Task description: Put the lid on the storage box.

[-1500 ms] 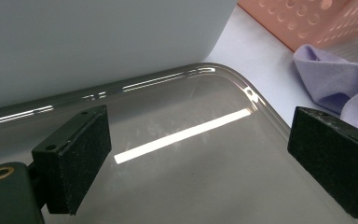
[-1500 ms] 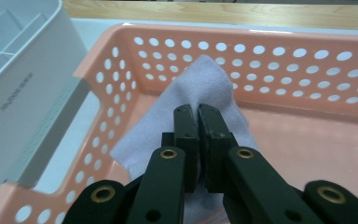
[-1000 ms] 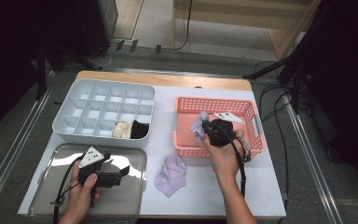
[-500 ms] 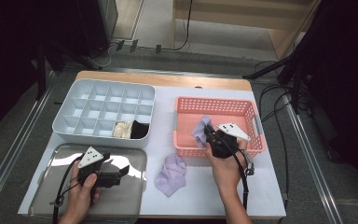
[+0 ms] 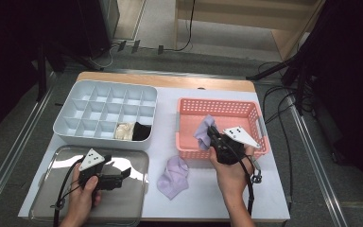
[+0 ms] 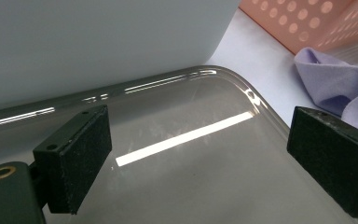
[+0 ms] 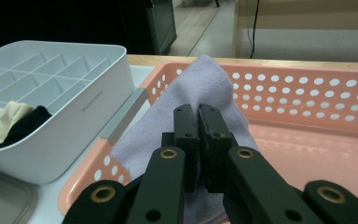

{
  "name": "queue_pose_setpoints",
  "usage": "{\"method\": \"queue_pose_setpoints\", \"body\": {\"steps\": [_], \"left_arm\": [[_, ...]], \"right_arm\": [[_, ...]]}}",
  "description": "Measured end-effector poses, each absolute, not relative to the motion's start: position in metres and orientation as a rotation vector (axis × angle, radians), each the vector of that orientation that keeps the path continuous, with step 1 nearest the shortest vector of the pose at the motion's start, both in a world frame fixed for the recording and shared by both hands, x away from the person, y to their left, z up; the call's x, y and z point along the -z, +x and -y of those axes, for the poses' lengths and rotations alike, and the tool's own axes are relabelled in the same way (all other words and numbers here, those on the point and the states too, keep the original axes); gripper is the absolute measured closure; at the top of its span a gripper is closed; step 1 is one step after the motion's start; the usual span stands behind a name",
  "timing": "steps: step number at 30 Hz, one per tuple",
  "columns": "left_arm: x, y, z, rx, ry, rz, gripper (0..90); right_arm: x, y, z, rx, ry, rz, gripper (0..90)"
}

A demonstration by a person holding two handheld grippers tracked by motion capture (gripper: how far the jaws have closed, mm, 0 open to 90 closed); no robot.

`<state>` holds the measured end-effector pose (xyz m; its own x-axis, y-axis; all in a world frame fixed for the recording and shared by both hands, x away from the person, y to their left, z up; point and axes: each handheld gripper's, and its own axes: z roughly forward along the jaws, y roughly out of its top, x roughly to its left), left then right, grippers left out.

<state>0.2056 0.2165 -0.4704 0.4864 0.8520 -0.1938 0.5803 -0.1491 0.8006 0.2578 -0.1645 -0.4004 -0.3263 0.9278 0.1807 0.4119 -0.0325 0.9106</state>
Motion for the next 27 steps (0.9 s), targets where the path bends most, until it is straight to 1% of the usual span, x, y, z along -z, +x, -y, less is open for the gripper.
{"method": "queue_pose_setpoints", "body": {"steps": [8,27], "left_arm": [[0.470,0.205,-0.216,-0.394,1.850,-1.196,7.4],[0.470,0.204,-0.216,-0.404,1.842,-1.198,7.4]], "right_arm": [[0.405,0.241,0.162,-1.335,1.399,-1.767,87.7],[0.425,0.181,0.155,-1.339,1.370,-1.840,87.7]]}}
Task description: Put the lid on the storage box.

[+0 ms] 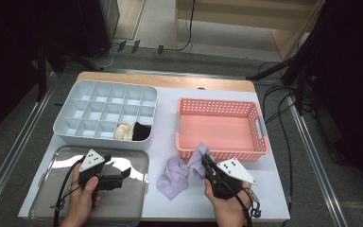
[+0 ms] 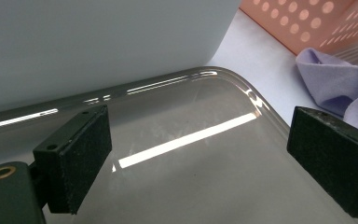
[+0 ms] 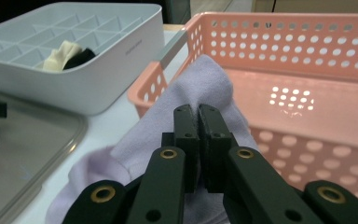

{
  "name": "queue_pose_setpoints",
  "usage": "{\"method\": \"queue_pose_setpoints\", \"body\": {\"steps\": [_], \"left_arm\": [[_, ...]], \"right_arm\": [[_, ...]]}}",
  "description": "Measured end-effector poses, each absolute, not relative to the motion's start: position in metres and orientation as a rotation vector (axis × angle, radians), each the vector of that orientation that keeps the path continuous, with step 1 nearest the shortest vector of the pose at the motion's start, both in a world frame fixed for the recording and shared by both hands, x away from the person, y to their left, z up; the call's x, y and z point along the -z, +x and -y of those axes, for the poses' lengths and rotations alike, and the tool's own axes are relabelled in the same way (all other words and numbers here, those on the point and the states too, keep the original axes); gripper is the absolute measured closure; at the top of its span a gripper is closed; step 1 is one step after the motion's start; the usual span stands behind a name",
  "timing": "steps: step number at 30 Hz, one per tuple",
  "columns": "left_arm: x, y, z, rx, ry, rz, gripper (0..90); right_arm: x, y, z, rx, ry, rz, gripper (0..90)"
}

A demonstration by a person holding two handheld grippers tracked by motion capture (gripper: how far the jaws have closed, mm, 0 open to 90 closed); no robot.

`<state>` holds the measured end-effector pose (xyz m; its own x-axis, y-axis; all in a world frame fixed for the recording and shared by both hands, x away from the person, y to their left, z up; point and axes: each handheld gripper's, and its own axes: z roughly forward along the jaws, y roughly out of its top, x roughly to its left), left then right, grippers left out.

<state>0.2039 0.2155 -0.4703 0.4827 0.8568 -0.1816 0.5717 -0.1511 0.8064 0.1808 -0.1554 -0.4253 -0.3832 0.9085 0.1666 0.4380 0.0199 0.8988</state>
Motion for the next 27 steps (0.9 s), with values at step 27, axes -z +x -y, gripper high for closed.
{"method": "queue_pose_setpoints", "body": {"steps": [27], "left_arm": [[0.464,0.199,-0.223,-0.427,1.771,-1.205,7.3]], "right_arm": [[0.478,0.170,0.247,-1.107,1.665,-1.739,87.6]]}}
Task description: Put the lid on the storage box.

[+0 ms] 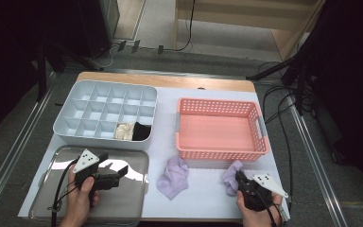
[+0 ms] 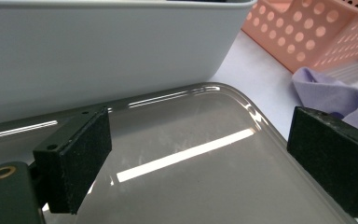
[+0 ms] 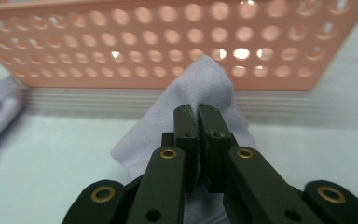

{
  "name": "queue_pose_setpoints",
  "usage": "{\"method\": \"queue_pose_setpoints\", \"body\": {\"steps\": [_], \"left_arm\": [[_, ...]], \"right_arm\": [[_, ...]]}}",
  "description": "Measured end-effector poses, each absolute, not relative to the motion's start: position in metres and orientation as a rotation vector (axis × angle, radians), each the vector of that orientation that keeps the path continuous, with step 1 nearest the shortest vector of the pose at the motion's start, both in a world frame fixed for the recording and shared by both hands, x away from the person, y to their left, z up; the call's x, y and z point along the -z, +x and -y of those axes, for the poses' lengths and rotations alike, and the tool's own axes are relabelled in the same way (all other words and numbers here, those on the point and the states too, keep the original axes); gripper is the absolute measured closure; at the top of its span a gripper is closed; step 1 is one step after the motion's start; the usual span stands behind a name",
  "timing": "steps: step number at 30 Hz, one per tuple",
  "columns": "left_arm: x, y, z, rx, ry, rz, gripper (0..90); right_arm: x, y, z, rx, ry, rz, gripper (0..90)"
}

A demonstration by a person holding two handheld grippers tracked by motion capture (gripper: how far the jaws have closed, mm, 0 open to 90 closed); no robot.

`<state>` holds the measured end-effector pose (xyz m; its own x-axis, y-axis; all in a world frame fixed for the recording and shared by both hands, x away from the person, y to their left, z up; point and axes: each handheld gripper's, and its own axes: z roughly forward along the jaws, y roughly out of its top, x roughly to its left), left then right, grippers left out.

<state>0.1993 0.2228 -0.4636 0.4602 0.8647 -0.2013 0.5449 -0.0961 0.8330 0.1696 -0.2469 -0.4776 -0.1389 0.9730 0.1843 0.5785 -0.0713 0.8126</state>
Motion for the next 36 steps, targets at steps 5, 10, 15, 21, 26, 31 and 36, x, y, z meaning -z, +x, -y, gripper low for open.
{"method": "queue_pose_setpoints", "body": {"steps": [5,10,15,21,26,31,36], "left_arm": [[0.462,0.198,-0.222,-0.437,1.767,-1.201,7.3],[0.461,0.195,-0.222,-0.438,1.770,-1.194,7.4],[0.457,0.193,-0.216,-0.450,1.784,-1.171,7.4],[0.455,0.189,-0.211,-0.426,1.789,-1.157,7.4],[0.454,0.182,-0.207,-0.412,1.797,-1.150,7.4],[0.455,0.178,-0.195,-0.402,1.825,-1.126,7.4],[0.454,0.177,-0.193,-0.413,1.830,-1.114,7.4]], "right_arm": [[0.485,0.175,0.254,-1.060,1.676,-1.775,83.1],[0.483,0.174,0.242,-1.111,1.600,-1.750,56.6],[0.469,0.163,0.219,-1.148,1.508,-1.744,56.6],[0.472,0.152,0.173,-1.229,1.424,-1.887,61.6],[0.480,0.149,0.135,-1.275,1.391,-2.014,61.8],[0.489,0.145,0.107,-1.296,1.333,-2.105,61.4],[0.497,0.143,0.091,-1.251,1.260,-2.133,63.8]]}}
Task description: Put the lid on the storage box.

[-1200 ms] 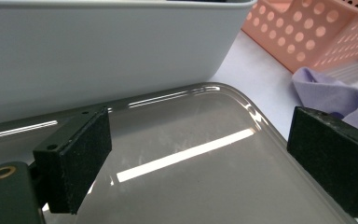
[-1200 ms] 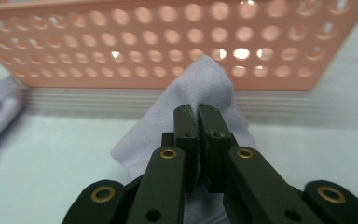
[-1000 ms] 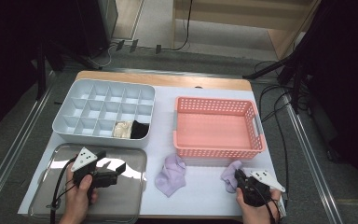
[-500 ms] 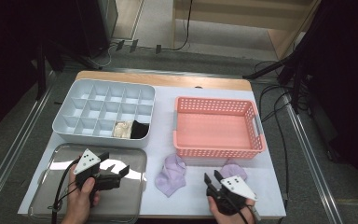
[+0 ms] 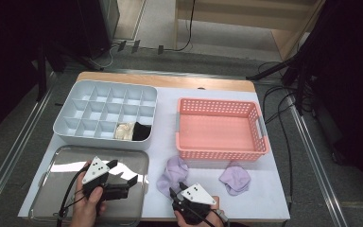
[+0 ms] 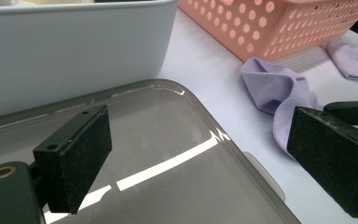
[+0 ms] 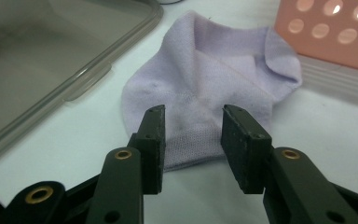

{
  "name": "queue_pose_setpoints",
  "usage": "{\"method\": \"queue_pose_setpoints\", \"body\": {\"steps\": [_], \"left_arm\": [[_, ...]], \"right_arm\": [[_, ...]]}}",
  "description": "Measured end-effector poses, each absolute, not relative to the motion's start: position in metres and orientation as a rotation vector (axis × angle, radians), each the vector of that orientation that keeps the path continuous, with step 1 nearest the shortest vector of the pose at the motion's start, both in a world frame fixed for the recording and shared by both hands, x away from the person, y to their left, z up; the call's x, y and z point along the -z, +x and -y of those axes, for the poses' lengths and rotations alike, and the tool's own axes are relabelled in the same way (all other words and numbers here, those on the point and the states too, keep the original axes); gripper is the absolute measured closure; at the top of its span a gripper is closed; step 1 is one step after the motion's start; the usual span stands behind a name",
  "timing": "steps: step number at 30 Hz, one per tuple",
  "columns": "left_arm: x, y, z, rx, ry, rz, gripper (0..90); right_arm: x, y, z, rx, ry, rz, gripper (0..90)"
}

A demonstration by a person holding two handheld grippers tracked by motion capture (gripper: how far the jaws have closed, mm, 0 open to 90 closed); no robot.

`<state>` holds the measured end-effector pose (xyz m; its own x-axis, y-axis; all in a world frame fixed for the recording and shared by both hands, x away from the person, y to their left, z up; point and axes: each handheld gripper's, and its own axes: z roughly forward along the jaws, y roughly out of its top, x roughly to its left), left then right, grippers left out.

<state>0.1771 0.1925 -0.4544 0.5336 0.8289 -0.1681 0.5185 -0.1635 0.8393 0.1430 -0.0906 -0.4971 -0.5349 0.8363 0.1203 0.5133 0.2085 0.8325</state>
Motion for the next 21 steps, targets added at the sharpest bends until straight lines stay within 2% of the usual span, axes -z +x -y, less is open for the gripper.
{"method": "queue_pose_setpoints", "body": {"steps": [7,13,21], "left_arm": [[0.453,0.177,-0.194,-0.425,1.818,-1.135,11.1],[0.454,0.177,-0.193,-0.418,1.828,-1.132,11.5],[0.455,0.179,-0.192,-0.412,1.824,-1.138,12.1]], "right_arm": [[0.501,0.142,0.092,-1.229,1.232,-2.095,85.9],[0.493,0.143,0.107,-1.204,1.297,-2.118,87.3],[0.493,0.146,0.159,-1.117,1.369,-2.061,84.4]]}}
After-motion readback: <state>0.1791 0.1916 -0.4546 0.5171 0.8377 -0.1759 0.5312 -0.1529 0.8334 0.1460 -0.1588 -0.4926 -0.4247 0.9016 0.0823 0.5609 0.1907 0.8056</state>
